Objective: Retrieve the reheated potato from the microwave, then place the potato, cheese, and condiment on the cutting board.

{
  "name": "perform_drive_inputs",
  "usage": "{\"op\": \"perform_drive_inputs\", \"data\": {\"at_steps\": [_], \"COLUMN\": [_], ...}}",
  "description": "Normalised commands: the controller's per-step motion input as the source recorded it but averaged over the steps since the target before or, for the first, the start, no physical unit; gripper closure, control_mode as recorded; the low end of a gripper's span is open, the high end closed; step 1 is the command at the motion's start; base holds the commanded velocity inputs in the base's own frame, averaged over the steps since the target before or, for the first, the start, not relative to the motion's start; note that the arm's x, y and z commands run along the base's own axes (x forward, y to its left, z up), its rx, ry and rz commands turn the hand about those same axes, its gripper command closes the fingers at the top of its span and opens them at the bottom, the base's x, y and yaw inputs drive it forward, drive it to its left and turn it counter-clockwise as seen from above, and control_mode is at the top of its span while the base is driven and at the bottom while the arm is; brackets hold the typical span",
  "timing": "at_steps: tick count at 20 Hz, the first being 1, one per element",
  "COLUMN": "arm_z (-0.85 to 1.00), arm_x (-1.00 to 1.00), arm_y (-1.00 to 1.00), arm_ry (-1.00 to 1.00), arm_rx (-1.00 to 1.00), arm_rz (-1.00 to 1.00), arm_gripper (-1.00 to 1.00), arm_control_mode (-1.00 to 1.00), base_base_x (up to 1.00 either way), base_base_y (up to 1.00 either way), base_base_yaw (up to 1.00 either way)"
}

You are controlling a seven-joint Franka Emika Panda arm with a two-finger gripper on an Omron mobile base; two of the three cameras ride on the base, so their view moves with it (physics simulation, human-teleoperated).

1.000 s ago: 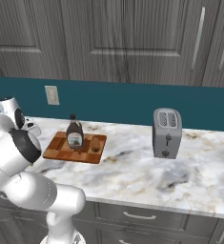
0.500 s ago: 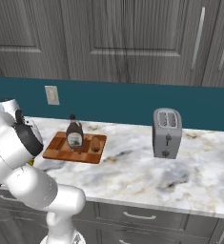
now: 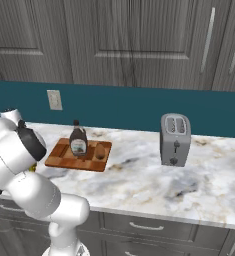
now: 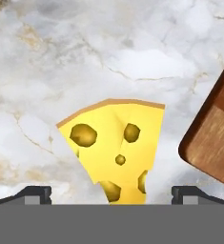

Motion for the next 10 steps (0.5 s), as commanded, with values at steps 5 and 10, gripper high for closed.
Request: {"op": "perform_drive_inputs", "data": {"at_steps": [5, 10], "arm_z": [-0.21, -0.20], "arm_x": [0.00, 0.03], "arm_y": [-0.02, 0.00], "arm_ry": [0.00, 0.00], "arm_rx": [0.00, 0.00], "arm_rz": [-0.05, -0.03], "arm_gripper": [-1.00, -1.00], "arm_control_mode": [-1.00, -1.00], "base_base_x": [0.00, 0.00], "base_base_y": [0.00, 0.00], "base_base_yaw": [0.00, 0.00]}}
